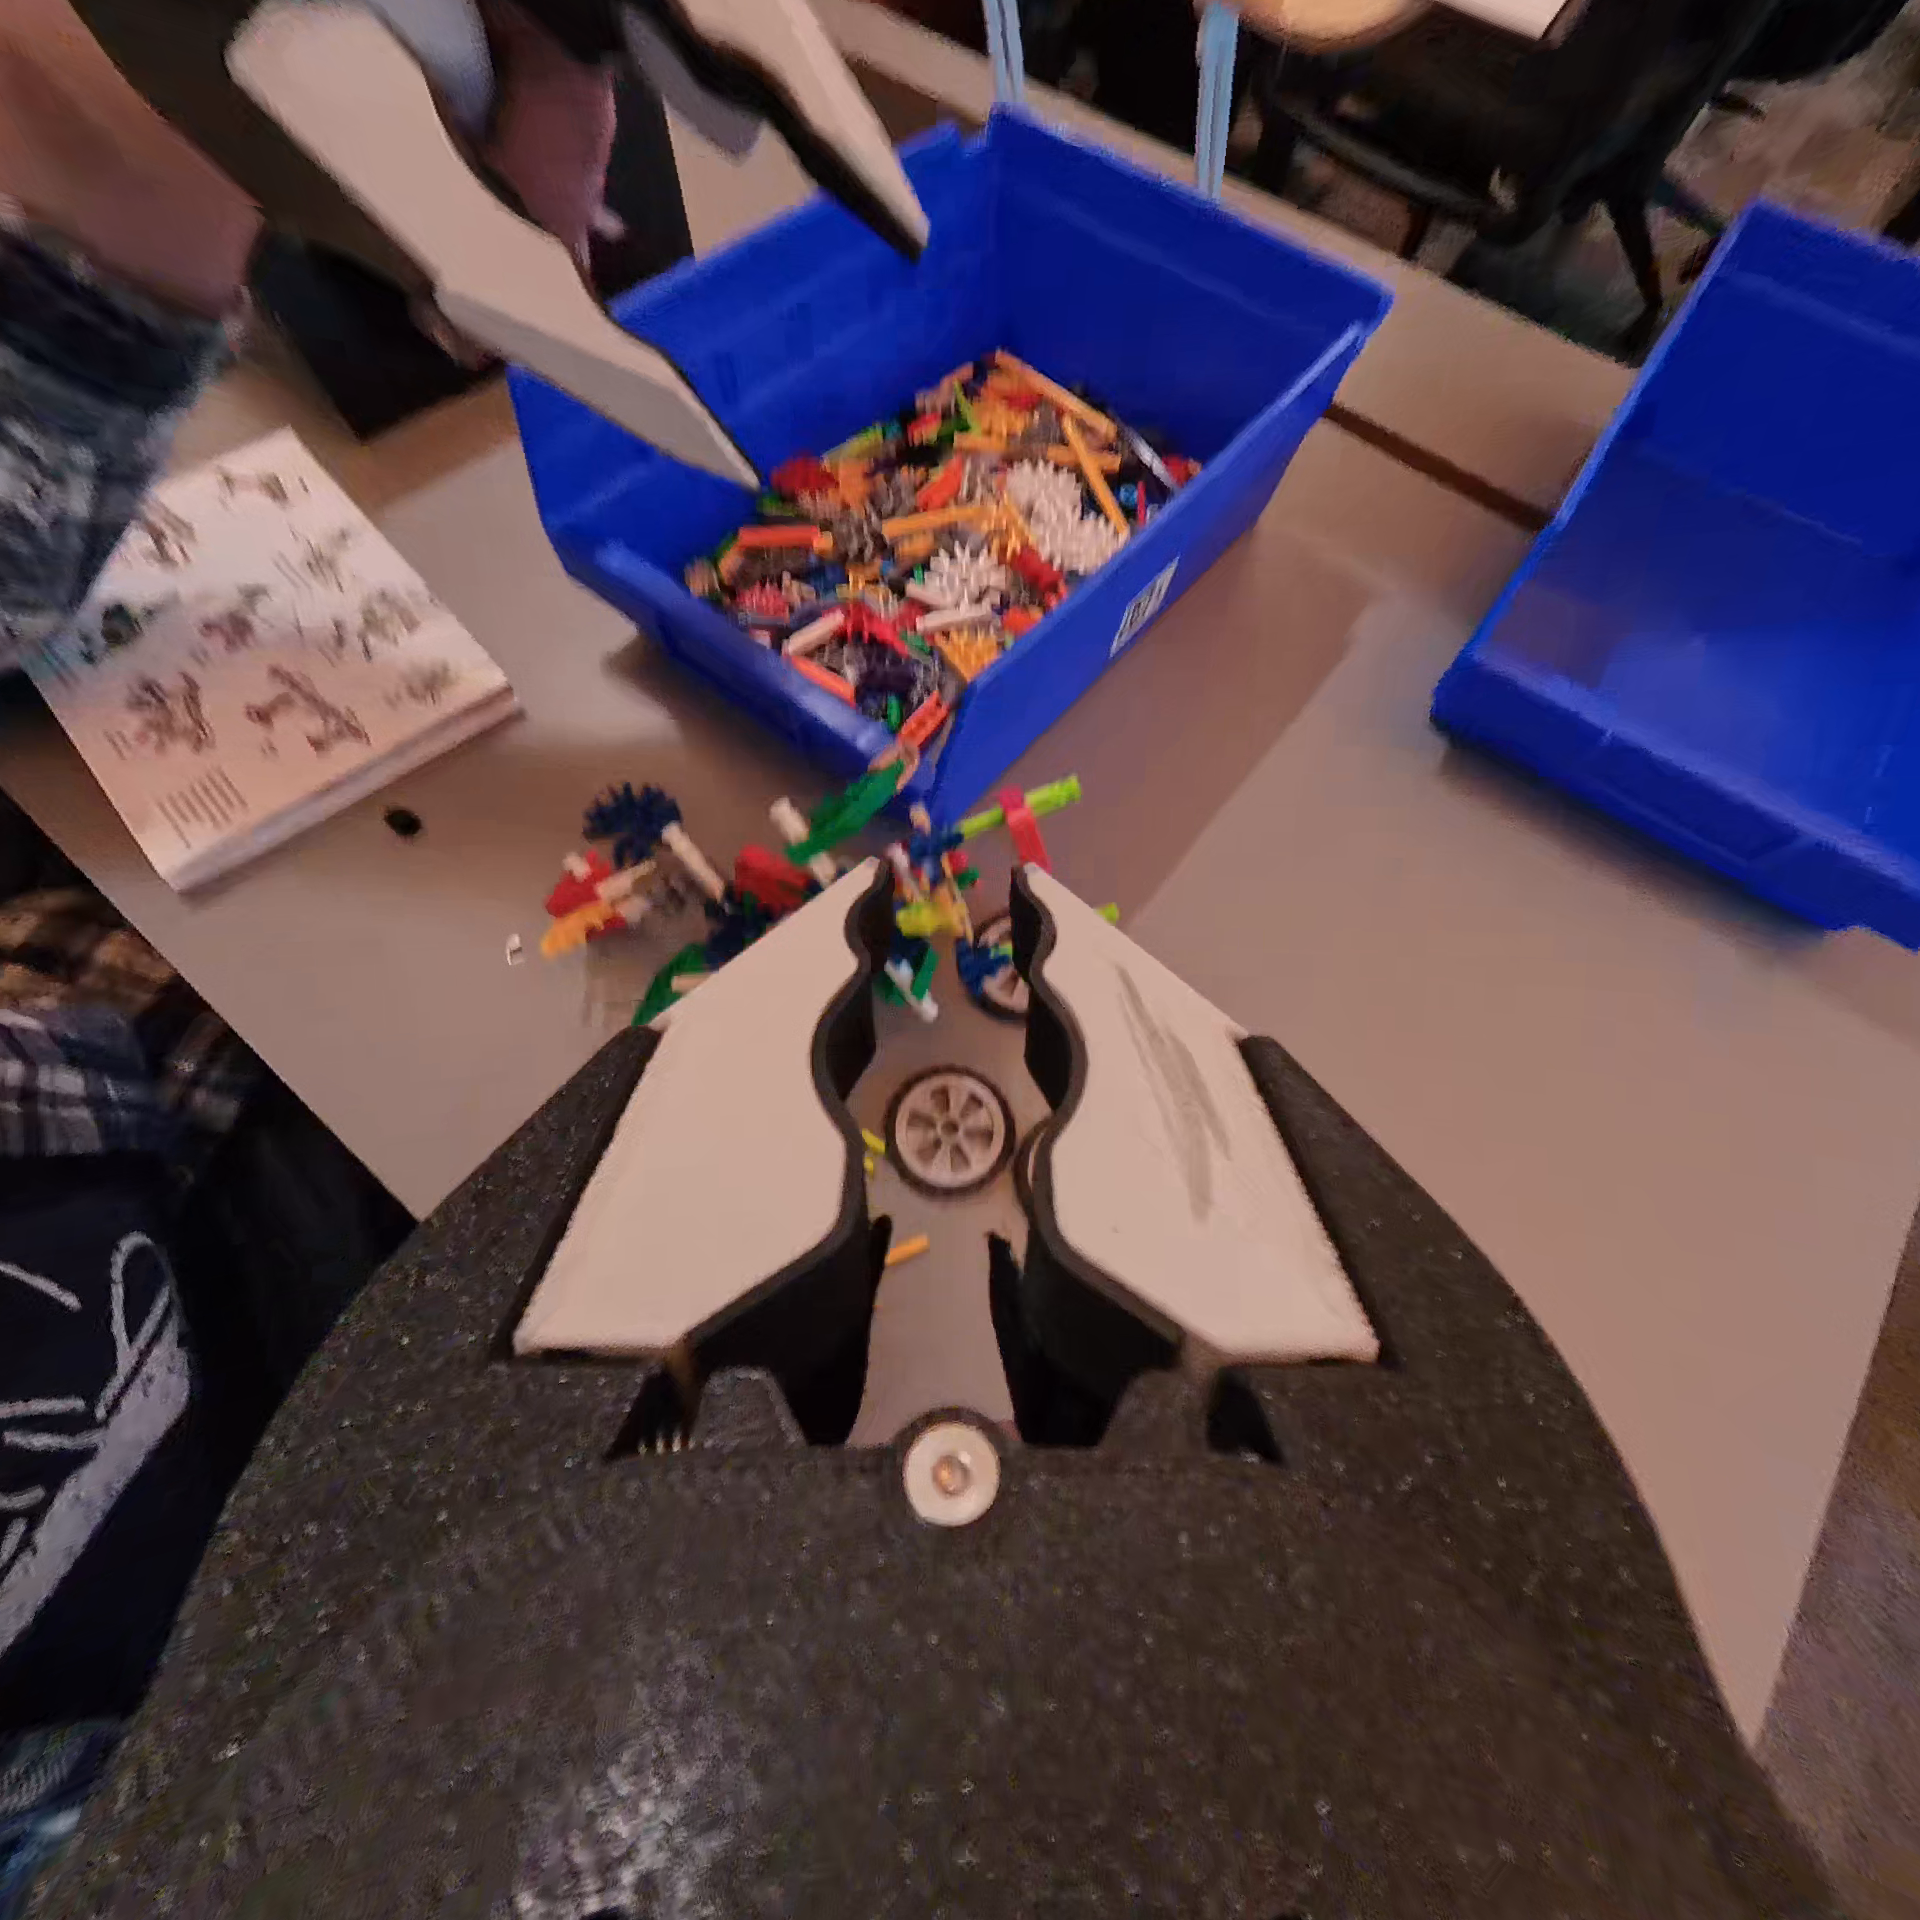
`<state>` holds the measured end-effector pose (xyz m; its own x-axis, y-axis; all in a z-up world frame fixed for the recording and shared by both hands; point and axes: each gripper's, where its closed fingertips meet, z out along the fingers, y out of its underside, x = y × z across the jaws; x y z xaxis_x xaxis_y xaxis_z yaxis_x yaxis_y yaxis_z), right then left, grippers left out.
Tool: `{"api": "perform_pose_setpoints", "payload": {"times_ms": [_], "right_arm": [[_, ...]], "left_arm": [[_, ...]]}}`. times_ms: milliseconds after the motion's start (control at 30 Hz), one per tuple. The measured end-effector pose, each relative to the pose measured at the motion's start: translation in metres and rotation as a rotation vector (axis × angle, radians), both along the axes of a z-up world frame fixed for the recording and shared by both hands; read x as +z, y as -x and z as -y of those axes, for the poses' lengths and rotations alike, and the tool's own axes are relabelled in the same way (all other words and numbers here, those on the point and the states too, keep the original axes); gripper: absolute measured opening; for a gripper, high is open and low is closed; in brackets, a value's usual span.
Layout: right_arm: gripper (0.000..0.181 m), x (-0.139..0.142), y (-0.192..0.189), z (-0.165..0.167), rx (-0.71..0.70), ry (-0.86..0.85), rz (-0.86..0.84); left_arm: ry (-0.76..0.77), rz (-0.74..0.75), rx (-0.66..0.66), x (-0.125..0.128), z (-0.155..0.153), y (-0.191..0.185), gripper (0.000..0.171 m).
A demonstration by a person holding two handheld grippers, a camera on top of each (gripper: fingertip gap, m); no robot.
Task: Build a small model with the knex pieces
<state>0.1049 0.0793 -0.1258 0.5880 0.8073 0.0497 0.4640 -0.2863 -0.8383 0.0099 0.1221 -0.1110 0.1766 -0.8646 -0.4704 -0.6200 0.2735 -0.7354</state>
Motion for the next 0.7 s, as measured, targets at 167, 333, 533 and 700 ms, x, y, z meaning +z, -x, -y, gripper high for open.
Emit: {"api": "perform_pose_setpoints", "payload": {"times_ms": [167, 333, 533, 700], "right_arm": [[0.022, -0.048, -0.013, 0.029, -0.029, 0.093, 0.166], [0.022, -0.110, -0.032, 0.055, -0.121, 0.190, 0.324], [0.021, -0.153, -0.044, 0.062, -0.212, 0.248, 0.336], [0.005, -0.156, -0.046, 0.059, -0.227, 0.231, 0.330]], "left_arm": [[0.011, -0.066, -0.046, -0.013, 0.011, -0.007, 0.054], [0.005, -0.079, -0.049, -0.015, 0.012, -0.008, 0.054], [0.001, -0.077, -0.052, -0.012, 0.015, -0.009, 0.055], [-0.002, -0.084, -0.057, -0.013, 0.017, -0.010, 0.055]]}}
